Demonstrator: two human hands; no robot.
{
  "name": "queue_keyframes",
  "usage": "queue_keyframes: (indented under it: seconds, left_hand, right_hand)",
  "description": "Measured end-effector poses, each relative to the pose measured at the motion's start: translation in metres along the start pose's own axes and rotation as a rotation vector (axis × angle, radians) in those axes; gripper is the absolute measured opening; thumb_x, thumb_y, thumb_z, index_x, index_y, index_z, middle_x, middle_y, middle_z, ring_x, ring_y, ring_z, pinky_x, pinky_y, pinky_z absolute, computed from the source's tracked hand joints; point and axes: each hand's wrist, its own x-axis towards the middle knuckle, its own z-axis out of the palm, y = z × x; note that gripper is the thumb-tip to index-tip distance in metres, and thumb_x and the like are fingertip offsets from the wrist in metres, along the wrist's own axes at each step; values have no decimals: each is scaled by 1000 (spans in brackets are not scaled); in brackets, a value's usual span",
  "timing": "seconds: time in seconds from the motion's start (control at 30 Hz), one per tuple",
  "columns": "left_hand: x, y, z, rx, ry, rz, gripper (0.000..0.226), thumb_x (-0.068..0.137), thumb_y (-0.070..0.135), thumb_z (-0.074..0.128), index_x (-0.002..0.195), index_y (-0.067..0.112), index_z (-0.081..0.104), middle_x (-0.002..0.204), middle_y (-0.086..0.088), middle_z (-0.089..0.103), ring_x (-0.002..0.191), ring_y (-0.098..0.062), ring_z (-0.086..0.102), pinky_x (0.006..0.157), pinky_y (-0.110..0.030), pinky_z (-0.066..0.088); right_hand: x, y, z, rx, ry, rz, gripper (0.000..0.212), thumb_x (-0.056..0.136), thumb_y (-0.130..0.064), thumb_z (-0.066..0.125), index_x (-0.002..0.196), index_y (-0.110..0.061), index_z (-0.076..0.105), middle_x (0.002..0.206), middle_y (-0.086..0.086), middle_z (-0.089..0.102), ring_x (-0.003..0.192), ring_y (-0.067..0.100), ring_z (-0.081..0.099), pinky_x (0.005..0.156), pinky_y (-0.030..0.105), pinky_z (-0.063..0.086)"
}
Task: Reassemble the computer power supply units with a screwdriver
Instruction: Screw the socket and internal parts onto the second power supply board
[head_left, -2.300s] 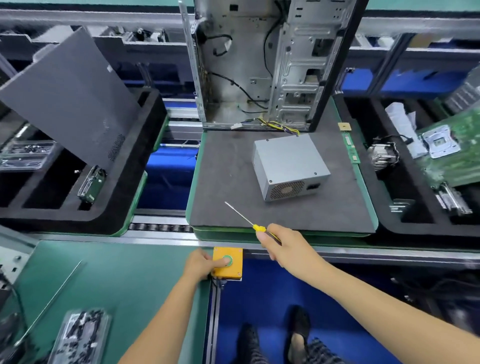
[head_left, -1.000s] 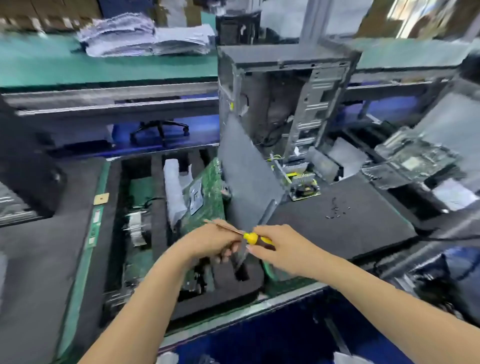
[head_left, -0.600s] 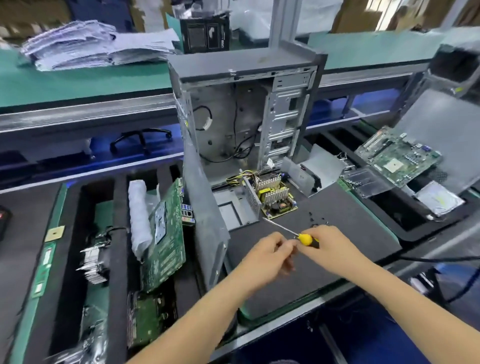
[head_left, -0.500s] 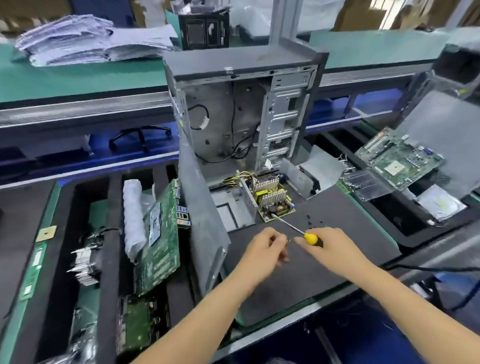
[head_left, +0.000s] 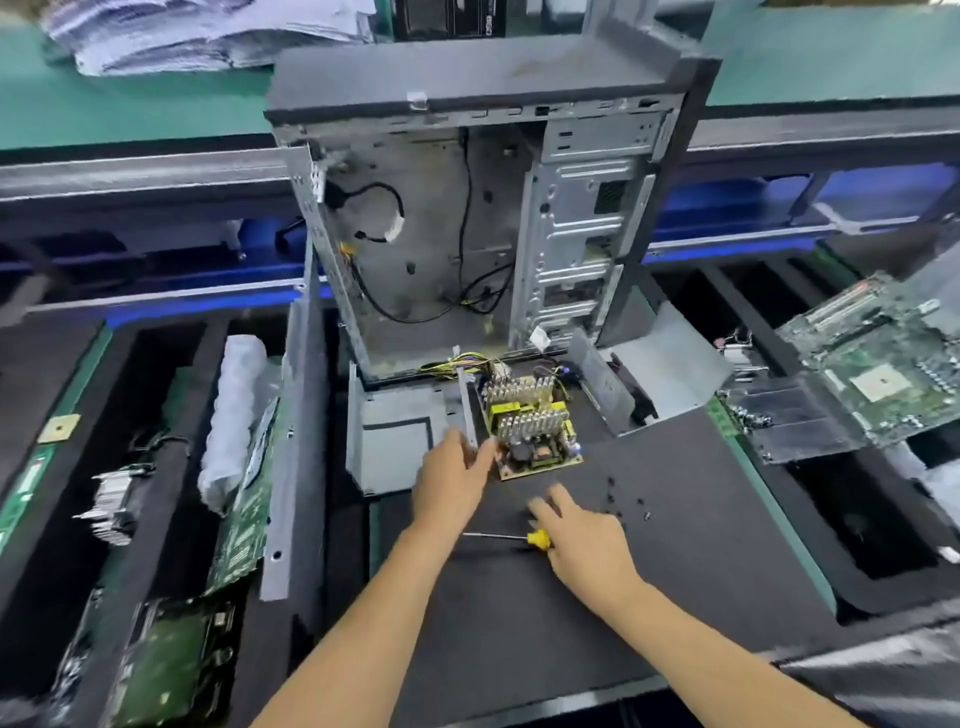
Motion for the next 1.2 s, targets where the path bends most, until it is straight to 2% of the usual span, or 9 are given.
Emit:
queue_keyframes:
  seconds: [0.07, 0.23, 0.5, 0.63, 0.8, 0.93, 1.07, 1.13, 1.2]
  left_hand:
    - [3, 2, 0, 57, 16, 59, 23, 100, 40, 47, 94, 19, 42, 73, 4, 49, 70, -21, 49, 59, -33, 36]
    - [11, 8, -4, 258, 30, 146, 21, 103, 23, 39, 111, 5, 44, 75, -7, 55, 71, -32, 58, 56, -37, 40]
    - [-11, 17, -23, 269, 78, 146, 19, 98, 20, 42, 82, 12, 37, 67, -3, 50, 64, -27, 49, 57, -35, 37]
    - [-32, 20, -23, 231, 59, 130, 27, 97, 20, 43, 73, 15, 33, 62, 0, 43, 61, -25, 46, 54, -35, 32]
    - [-68, 18, 2, 192, 21, 154, 12, 98, 22, 43, 103, 12, 44, 84, -9, 61, 79, -34, 59, 60, -35, 36]
    - [-91, 6, 16, 169, -29, 166, 39, 100, 25, 43, 136, 10, 36, 89, -13, 65, 77, -32, 60, 63, -37, 43]
    - [-98, -4, 3, 76, -222, 254, 39, 91, 51, 54, 110, 16, 51, 84, -3, 64, 80, -24, 61, 66, -38, 49]
    - [-98, -11, -9, 27, -256, 256, 48, 79, 64, 56, 104, 23, 57, 74, 7, 61, 74, -15, 58, 65, -35, 49]
    - [-102, -17, -16, 74, -278, 292, 53, 70, 70, 50, 103, 29, 57, 73, 11, 58, 72, -8, 55, 61, -29, 43]
  right_hand:
    - [-1, 11, 2, -17, 94, -39, 48, 41, -13, 90, 82, -18, 65, 81, 2, 60, 30, 17, 39, 38, 20, 4]
    - [-3, 56, 12, -38, 173, 30, 42, 45, -5, 88, 74, -16, 60, 70, 0, 49, 42, 19, 46, 39, 22, 12]
    - [3, 71, 4, 97, 373, 65, 18, 72, -8, 78, 77, -16, 64, 74, 0, 55, 52, 20, 57, 34, 25, 29]
    - [14, 51, -32, 497, 408, 220, 4, 87, -15, 65, 86, -19, 65, 77, -8, 61, 58, 17, 56, 46, 29, 38]
    - [45, -1, -81, 1375, -8, 188, 28, 91, -45, 56, 96, -20, 67, 56, -1, 63, 40, 7, 45, 43, 17, 36]
    - [57, -23, -77, 928, -161, 126, 34, 81, -41, 71, 108, -24, 59, 93, -6, 66, 95, 21, 61, 69, 25, 47]
    - [44, -24, -67, 674, -122, 88, 25, 81, -20, 63, 74, -33, 43, 69, -5, 55, 72, 22, 54, 55, 32, 42]
    - [26, -24, -63, 644, -90, 123, 9, 81, -21, 62, 87, -24, 55, 73, 2, 60, 72, 24, 55, 58, 37, 47]
    - [3, -28, -56, 686, -43, 193, 23, 83, -22, 61, 105, -17, 59, 74, 3, 63, 69, 24, 57, 60, 40, 50]
